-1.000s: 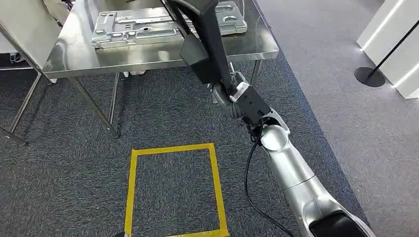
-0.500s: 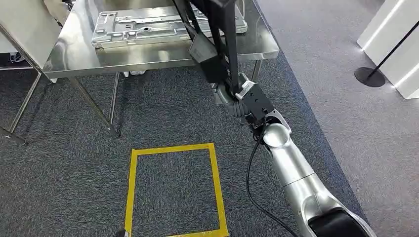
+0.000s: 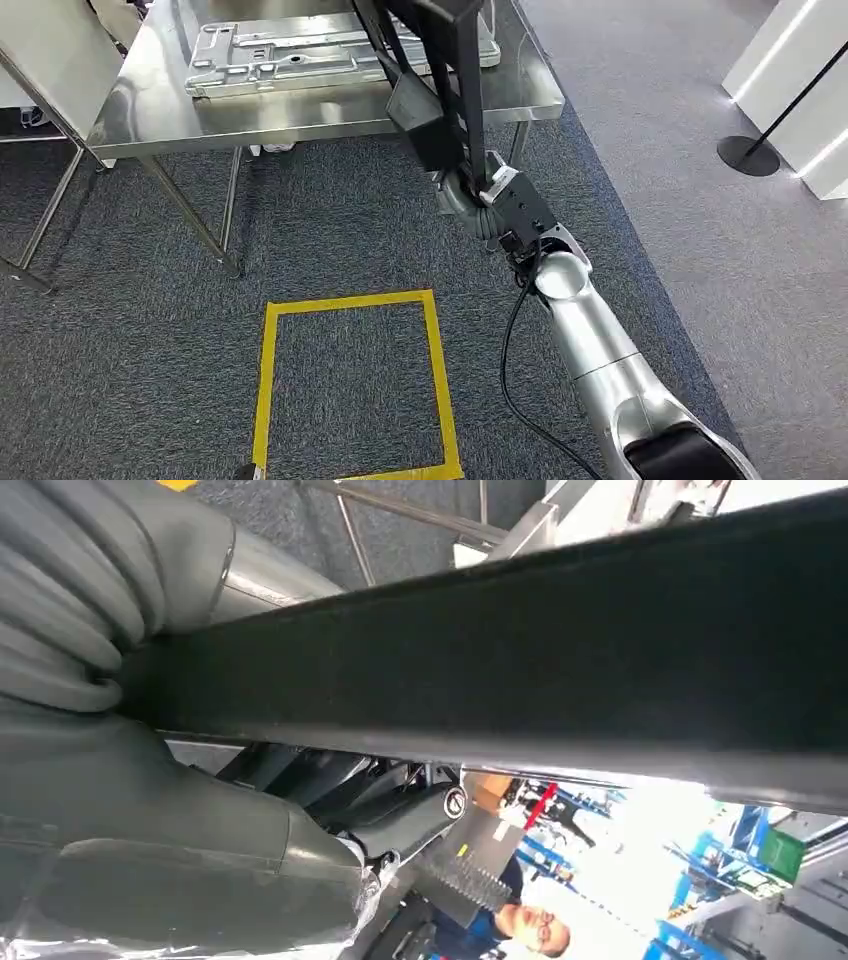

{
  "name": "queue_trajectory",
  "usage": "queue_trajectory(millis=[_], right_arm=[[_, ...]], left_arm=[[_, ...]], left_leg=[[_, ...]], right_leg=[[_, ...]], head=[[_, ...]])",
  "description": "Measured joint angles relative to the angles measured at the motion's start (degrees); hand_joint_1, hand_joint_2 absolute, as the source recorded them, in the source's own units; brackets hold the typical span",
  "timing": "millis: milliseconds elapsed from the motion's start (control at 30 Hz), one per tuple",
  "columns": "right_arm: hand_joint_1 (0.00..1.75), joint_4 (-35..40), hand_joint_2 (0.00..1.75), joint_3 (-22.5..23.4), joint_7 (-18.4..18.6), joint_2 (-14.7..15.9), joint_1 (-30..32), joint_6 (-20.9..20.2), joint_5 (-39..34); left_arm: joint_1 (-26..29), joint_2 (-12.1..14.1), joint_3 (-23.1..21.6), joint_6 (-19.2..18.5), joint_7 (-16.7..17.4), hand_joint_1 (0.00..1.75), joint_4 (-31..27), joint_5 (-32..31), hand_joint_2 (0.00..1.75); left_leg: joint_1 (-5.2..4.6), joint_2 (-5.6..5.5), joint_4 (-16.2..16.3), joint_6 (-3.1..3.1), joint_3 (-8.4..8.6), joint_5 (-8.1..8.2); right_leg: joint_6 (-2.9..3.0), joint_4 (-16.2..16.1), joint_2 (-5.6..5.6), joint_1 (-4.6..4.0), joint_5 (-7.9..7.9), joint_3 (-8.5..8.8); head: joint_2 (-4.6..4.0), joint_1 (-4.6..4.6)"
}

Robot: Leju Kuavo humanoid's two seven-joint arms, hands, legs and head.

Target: Take the parts from the cabinet and place them on the table.

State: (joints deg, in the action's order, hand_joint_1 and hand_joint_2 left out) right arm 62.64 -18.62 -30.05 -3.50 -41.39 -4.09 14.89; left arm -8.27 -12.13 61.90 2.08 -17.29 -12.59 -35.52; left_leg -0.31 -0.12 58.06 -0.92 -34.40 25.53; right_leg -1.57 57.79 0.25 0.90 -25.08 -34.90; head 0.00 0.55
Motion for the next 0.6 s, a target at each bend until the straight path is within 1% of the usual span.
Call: queue_trajectory(millis=[367,433,533,600], right_arm=[[1.75,-0.1,1.75,0.0,0.0,0.0,0.2,0.0,0.3],[1.75,-0.4,1.75,0.0,0.0,0.0,0.2,0.0,0.6],[1.75,-0.8,1.75,0.0,0.0,0.0,0.2,0.0,0.7],[1.75,-1.1,1.75,0.0,0.0,-0.1,0.2,0.0,0.7]], left_arm=[[-0.2,0.0,-0.2,-0.1,0.0,0.00,0.0,0.2,1.75],[-0.2,0.0,-0.2,-0.1,0.0,0.00,0.0,0.2,1.75],[-0.2,0.0,-0.2,-0.1,0.1,0.00,0.0,0.4,1.75],[-0.3,0.0,-0.2,-0.1,0.1,0.00,0.0,0.5,1.75]], left_leg=[[0.00,0.00,0.0,0.00,-0.01,0.01],[-0.19,-0.01,0.1,-0.07,-0.04,0.06],[-0.24,-0.02,0.1,-0.14,-0.07,0.10],[-0.30,-0.03,0.2,-0.22,-0.11,0.15]], right_leg=[[0.00,0.0,0.00,0.00,0.00,0.01],[-0.04,-0.1,0.00,0.23,0.03,0.01],[-0.07,-0.1,0.00,0.30,0.04,0.01],[-0.19,-0.1,0.00,0.35,0.04,0.02]], head=[[0.00,0.00],[0.00,0.00],[0.00,0.00],[0.00,-0.02]])
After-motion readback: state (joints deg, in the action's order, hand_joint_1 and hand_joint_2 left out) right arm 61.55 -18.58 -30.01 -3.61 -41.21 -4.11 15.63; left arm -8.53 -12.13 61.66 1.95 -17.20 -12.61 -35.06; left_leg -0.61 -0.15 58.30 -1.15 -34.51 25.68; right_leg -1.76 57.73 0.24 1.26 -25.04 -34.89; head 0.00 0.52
